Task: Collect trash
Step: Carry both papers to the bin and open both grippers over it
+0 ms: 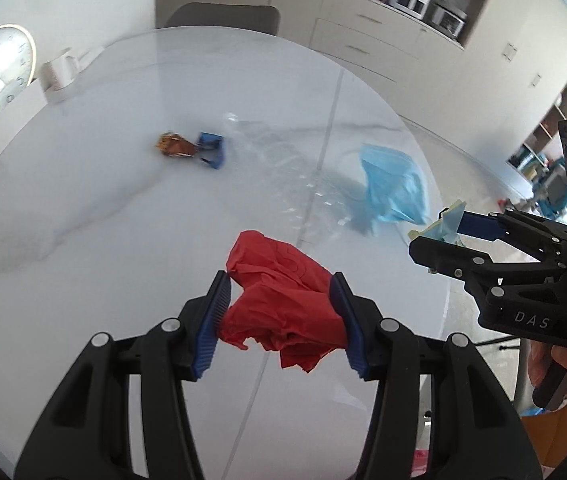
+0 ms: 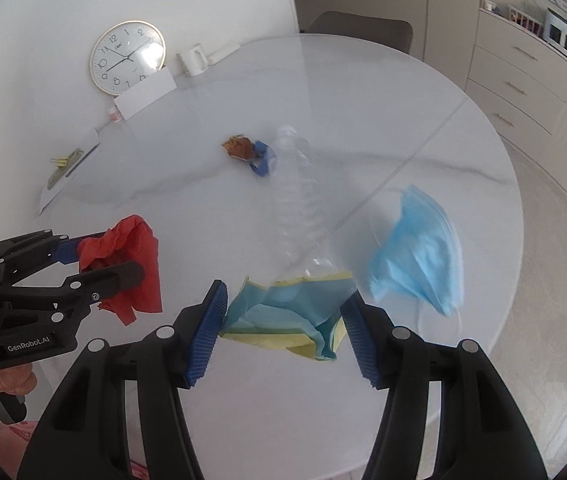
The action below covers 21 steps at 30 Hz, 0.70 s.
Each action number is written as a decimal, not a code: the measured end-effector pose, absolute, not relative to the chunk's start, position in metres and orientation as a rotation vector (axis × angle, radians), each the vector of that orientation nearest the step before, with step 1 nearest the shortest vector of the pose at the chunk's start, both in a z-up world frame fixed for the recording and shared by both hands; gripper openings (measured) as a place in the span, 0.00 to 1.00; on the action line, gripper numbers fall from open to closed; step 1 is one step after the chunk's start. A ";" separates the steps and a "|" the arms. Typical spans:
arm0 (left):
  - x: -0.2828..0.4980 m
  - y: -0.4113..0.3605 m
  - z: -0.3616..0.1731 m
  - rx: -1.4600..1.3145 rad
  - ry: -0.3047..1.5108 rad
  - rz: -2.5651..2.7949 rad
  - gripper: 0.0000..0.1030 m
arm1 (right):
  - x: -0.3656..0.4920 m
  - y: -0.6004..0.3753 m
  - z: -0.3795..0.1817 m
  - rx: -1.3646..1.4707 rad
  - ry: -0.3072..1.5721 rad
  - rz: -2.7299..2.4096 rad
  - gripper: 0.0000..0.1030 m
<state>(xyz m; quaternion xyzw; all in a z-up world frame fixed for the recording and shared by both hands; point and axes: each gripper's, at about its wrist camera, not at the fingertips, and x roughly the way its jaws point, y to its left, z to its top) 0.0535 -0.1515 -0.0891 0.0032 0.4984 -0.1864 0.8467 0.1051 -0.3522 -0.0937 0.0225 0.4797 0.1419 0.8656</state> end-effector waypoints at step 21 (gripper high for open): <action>-0.080 -0.328 -0.132 0.154 1.173 -0.543 0.49 | -0.056 -0.503 -0.129 0.139 1.053 0.151 0.59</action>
